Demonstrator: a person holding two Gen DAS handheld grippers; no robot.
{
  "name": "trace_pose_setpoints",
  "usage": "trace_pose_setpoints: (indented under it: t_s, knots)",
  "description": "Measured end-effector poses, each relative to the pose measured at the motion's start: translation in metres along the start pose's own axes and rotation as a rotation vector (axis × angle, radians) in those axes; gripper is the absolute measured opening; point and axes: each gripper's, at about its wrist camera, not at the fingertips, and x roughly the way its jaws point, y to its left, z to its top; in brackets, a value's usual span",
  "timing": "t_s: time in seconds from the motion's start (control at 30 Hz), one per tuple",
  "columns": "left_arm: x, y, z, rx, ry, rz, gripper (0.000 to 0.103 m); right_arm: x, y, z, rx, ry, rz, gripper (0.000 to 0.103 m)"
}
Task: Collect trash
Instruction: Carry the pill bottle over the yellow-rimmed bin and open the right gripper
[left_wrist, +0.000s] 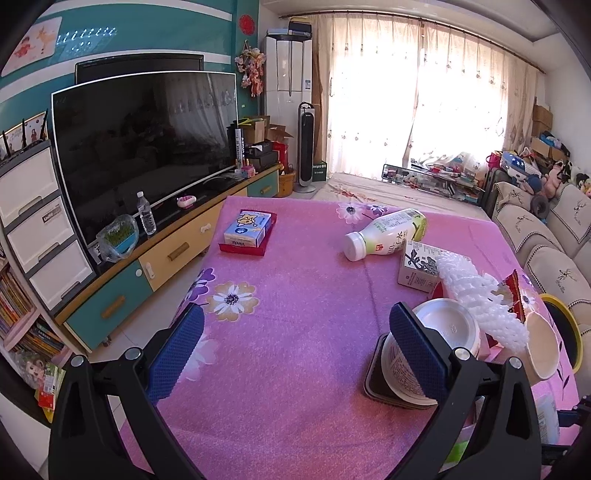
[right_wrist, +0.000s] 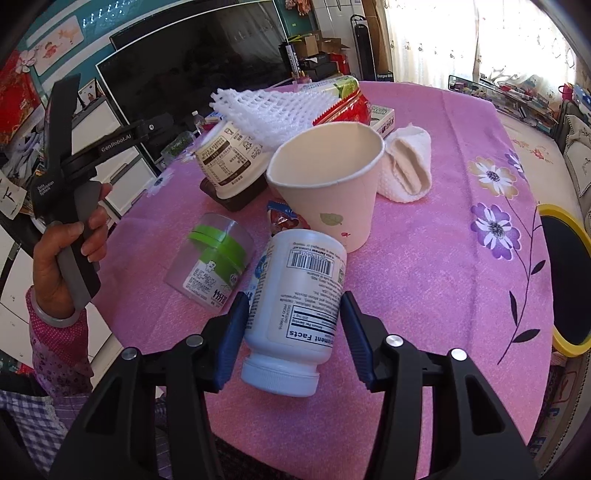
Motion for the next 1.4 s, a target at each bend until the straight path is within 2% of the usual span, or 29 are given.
trace_pose_setpoints:
  t_s: [0.13,0.2,0.33,0.4,0.47,0.57,0.7,0.8,0.93,1.03,1.23,1.4]
  knots:
    - [-0.015,-0.002,0.000,0.013,-0.012,-0.006,0.099,-0.035,-0.018,0.002,0.045,-0.071,0.007,0.049]
    - [-0.023,-0.006,-0.001,0.021,-0.017,-0.014,0.099,-0.055,-0.040,0.005,0.086,-0.117,-0.021,0.049]
    - [-0.040,-0.014,-0.004,0.040,-0.021,-0.029,0.099,-0.090,-0.102,0.013,0.185,-0.200,-0.191,0.049]
    - [-0.049,-0.018,-0.007,0.052,-0.020,-0.034,0.099,-0.094,-0.144,0.018,0.242,-0.197,-0.300,0.049]
    - [-0.056,-0.022,-0.009,0.057,-0.011,-0.052,0.099,-0.086,-0.186,0.021,0.296,-0.152,-0.383,0.049]
    - [-0.067,-0.029,-0.012,0.063,0.003,-0.082,0.099,-0.053,-0.245,0.022,0.356,-0.033,-0.470,0.049]
    - [-0.082,-0.044,-0.019,0.103,0.011,-0.083,0.099,-0.009,-0.300,0.020,0.422,0.102,-0.506,0.049]
    - [-0.089,-0.056,-0.027,0.128,0.032,-0.101,0.099,0.013,-0.327,0.019,0.461,0.156,-0.521,0.050]
    - [-0.091,-0.074,-0.039,0.167,0.075,-0.124,0.099,0.022,-0.344,0.013,0.486,0.171,-0.523,0.050]
    - [-0.088,-0.086,-0.049,0.197,0.116,-0.151,0.099,0.018,-0.342,0.011,0.486,0.153,-0.529,0.050]
    - [-0.080,-0.103,-0.068,0.207,0.215,-0.206,0.099,-0.020,-0.308,-0.003,0.447,0.041,-0.505,0.054]
    - [-0.068,-0.109,-0.079,0.226,0.255,-0.169,0.097,-0.053,-0.274,-0.022,0.417,-0.040,-0.478,0.055]
